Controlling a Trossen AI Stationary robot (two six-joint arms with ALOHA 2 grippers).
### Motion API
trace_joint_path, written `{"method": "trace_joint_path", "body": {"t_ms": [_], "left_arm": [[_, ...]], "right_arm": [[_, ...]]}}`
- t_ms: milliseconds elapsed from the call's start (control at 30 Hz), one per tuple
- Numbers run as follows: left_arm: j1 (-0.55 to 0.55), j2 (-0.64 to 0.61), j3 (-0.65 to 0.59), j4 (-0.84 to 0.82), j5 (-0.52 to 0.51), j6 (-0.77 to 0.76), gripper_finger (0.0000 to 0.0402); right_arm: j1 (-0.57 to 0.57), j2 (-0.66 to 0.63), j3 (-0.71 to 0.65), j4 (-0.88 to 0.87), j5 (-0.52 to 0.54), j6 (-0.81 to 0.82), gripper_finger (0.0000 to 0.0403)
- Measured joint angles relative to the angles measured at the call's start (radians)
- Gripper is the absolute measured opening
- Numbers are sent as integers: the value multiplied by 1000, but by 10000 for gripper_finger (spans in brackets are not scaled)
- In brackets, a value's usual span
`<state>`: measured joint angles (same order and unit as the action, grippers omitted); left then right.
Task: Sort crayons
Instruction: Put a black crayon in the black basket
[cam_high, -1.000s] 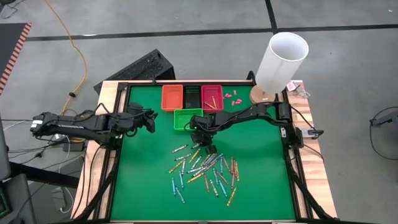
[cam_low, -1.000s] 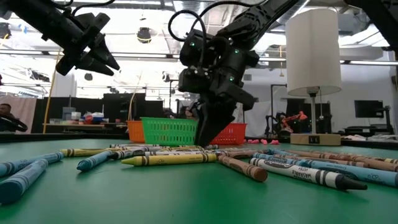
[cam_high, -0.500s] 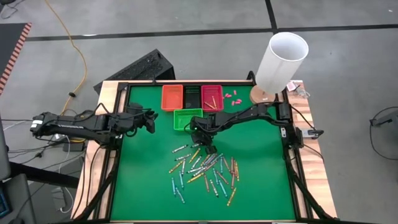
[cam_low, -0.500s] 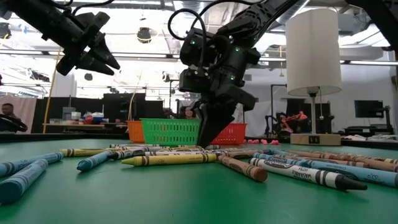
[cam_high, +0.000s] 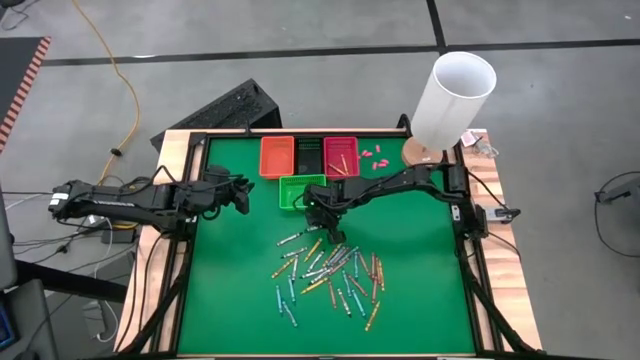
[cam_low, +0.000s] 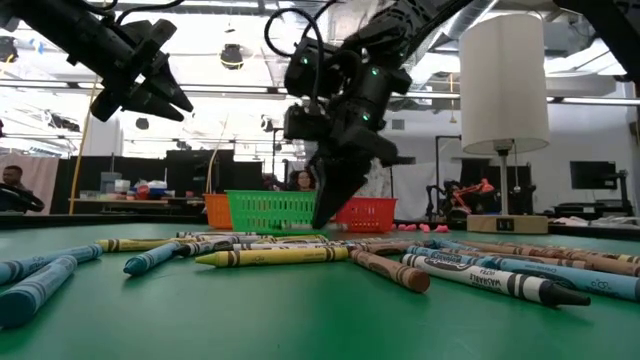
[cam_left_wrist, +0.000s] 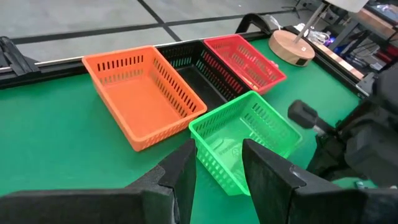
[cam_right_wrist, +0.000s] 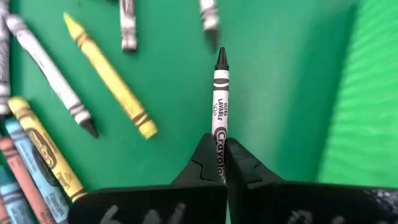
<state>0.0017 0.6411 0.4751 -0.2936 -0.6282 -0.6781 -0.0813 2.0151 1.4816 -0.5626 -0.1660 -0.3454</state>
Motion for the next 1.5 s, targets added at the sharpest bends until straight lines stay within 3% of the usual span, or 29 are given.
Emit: {"method": "trace_joint_path", "body": {"t_ms": [233,633,800,1067,1500], "left_arm": [[0,0,0,0,22,0,119],[0,0,0,-1,22,0,119],[0,0,0,0,21,10,119],[0,0,0,0,7,19,119],[0,0,0,-1,-33,-14,119]], "right_arm": [[-18,0,138,-70,-6,15,4],[-161,0,402,-131,3,291,3],[-270,-1,415,-129,105,452,3],[-423,1,410,-78,122,669,3],[-358,2,409,-44,420,705,2]]}}
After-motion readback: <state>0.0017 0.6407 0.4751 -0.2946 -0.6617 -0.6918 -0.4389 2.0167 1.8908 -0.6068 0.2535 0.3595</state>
